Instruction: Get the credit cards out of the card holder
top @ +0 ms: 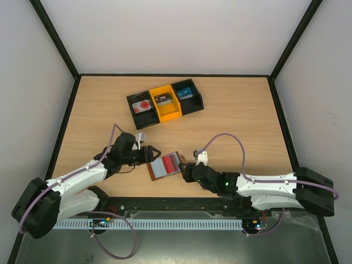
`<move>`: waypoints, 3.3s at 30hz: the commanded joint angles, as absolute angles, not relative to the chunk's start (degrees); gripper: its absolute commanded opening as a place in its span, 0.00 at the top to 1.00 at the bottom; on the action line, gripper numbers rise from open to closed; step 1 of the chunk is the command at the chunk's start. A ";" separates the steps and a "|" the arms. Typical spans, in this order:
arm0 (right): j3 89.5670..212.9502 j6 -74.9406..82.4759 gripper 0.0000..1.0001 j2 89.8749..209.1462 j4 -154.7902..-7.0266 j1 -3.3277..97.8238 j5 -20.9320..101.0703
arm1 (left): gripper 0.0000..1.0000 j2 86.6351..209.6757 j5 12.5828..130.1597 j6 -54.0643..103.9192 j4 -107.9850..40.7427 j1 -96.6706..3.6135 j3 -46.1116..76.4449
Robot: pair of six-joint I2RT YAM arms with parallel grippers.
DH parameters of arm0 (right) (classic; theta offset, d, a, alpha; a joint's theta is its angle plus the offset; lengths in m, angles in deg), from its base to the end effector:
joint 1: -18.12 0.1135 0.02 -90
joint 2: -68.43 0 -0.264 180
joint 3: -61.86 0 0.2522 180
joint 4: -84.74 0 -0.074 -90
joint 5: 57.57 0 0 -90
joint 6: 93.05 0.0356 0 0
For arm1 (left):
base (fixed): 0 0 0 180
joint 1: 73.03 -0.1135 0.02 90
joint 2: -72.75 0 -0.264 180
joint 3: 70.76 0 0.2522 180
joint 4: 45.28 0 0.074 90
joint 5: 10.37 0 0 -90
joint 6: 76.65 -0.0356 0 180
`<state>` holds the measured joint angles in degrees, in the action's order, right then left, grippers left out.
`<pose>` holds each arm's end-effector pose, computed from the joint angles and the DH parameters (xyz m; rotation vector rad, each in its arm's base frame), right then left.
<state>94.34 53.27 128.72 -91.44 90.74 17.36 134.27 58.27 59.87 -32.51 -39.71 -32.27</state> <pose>0.0699 0.1924 0.1683 -0.1568 2.2851 1.0210 0.1710 -0.1279 0.1842 -0.0457 2.4081 -1.1340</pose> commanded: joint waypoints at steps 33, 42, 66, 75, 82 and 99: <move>103.71 42.66 0.69 154.16 -96.44 82.90 21.39 | 0.43 137.74 55.48 70.22 -49.14 -37.78 -42.51; 103.35 44.99 0.72 154.12 -95.77 82.94 29.17 | 0.41 134.38 58.87 68.08 -43.08 -37.83 -40.62; 101.67 53.20 0.80 148.17 -99.59 84.19 35.18 | 0.49 142.05 51.72 70.49 -57.23 -38.22 -44.63; 102.53 54.31 0.82 150.72 -102.45 84.13 34.08 | 0.52 145.89 52.09 69.80 -58.35 -38.20 -45.30; 102.70 54.69 0.82 154.79 -104.83 84.10 35.98 | 0.52 146.68 52.33 69.89 -58.33 -38.20 -45.08; 97.73 56.24 0.90 157.51 -106.70 84.08 34.98 | 0.62 148.53 51.02 71.75 -62.55 -37.08 -46.59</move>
